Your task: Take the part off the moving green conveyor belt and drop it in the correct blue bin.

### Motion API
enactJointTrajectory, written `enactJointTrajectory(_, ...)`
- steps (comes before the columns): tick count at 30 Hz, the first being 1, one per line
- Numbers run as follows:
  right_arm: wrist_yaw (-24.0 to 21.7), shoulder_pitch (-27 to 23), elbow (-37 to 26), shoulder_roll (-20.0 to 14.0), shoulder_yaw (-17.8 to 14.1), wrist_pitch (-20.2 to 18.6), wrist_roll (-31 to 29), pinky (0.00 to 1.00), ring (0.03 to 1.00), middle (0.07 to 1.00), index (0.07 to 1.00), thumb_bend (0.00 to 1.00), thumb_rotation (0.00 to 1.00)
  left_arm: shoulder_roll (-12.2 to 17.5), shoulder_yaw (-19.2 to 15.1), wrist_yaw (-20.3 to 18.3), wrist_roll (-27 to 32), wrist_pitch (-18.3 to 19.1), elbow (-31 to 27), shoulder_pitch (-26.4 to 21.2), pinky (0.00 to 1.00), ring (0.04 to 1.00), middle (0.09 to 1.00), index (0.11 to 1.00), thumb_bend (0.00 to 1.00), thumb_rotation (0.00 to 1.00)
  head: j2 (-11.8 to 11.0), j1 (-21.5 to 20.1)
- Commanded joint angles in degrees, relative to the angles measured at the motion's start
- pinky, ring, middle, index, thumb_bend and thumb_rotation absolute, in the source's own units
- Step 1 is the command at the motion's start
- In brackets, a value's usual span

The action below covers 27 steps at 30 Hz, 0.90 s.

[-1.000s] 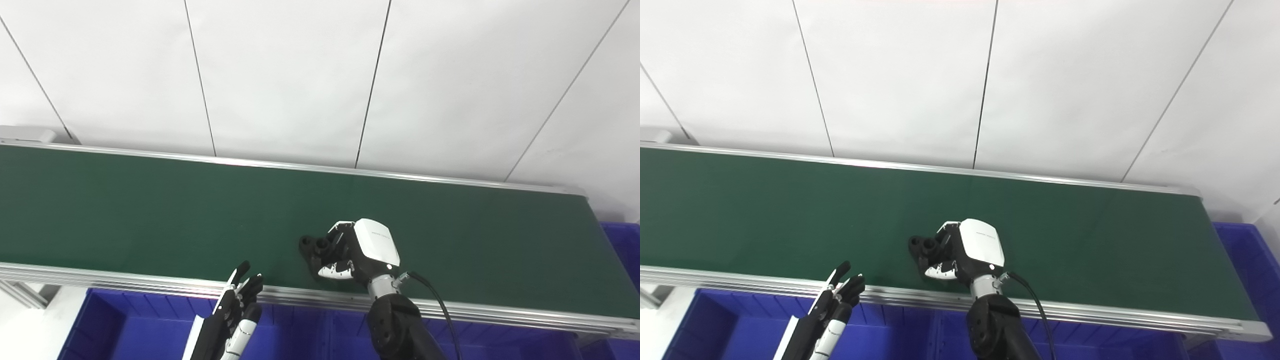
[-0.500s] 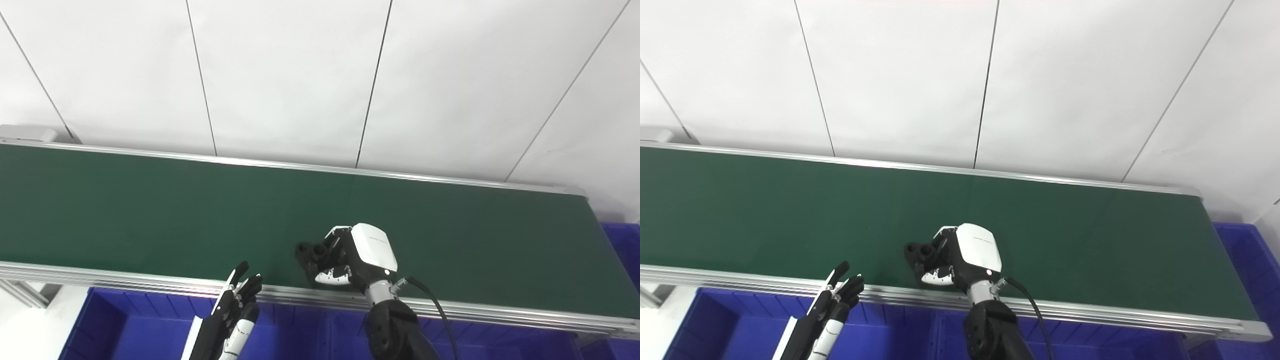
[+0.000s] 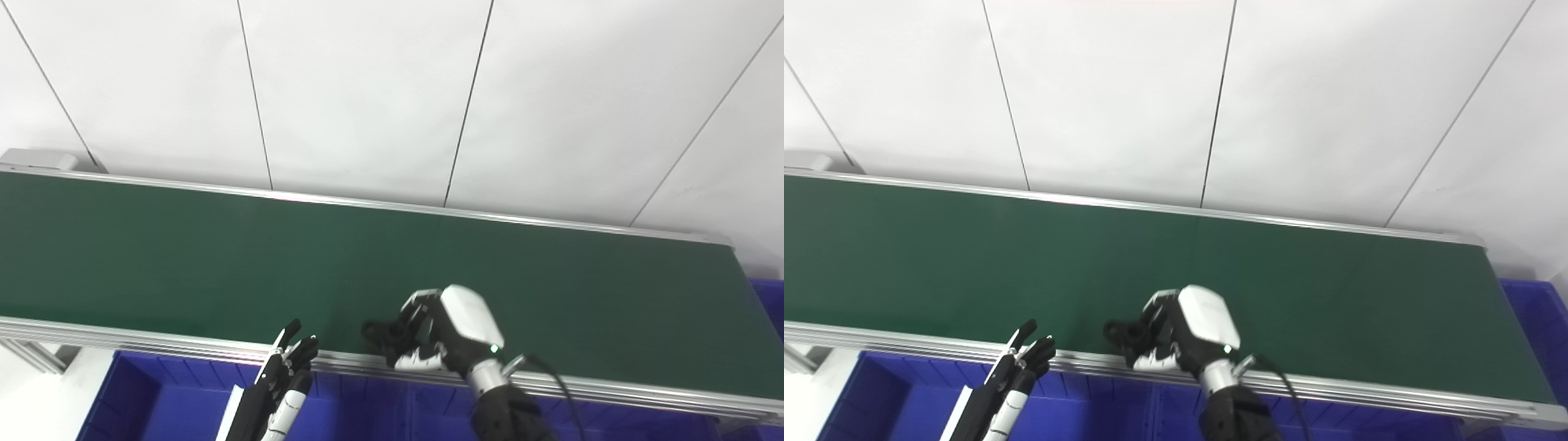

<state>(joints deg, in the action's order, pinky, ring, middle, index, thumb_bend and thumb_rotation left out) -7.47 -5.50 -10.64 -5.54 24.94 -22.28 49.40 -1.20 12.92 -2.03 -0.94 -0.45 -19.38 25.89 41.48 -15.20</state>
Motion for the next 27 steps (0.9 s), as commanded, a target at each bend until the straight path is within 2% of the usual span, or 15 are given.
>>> enactJointTrajectory(1, -0.83, -0.04, -3.94, -0.14, -0.03, -0.31, 1.31, 0.14, 0.201, 0.469, 0.485, 0.53, 0.0, 0.04, -0.31, -0.4, 0.4, -0.11, -1.82, -0.23, 0.9, 0.887, 0.881, 0.956, 0.49, 0.79, 0.08, 0.07)
enactJointTrajectory(11, -5.68, 5.95, -14.59, -1.41, -0.5, -0.33, 5.08, 0.15, 0.205, 0.47, 0.484, 0.53, 0.0, 0.43, -1.14, -1.11, 1.76, 1.75, -2.75, -0.79, 0.91, 0.897, 0.892, 0.96, 0.5, 0.78, 0.99, -3.82)
enactJointTrajectory(16, -9.37, 9.76, -19.59, -2.09, -1.37, -1.08, 8.32, 0.15, 0.205, 0.47, 0.484, 0.53, 0.0, 0.59, -1.85, -1.81, 3.36, 2.99, -3.68, -1.07, 0.93, 0.907, 0.897, 0.973, 0.44, 0.78, 1.75, -5.18)
enactJointTrajectory(22, -11.86, 17.89, -25.29, -2.62, -2.51, -0.03, 9.85, 0.14, 0.194, 0.469, 0.484, 0.53, 0.0, 1.42, -3.21, -2.22, 4.94, 5.51, -4.98, -2.03, 0.95, 0.902, 0.888, 0.965, 0.44, 0.79, 3.72, -8.07)
enactJointTrajectory(27, -12.22, 23.94, -27.14, -2.27, -2.94, 0.83, 12.44, 0.15, 0.211, 0.47, 0.485, 0.53, 0.0, 2.54, -4.42, -2.49, 6.06, 7.73, -6.05, -3.34, 0.94, 0.9, 0.883, 0.955, 0.44, 0.79, 5.66, -10.27)
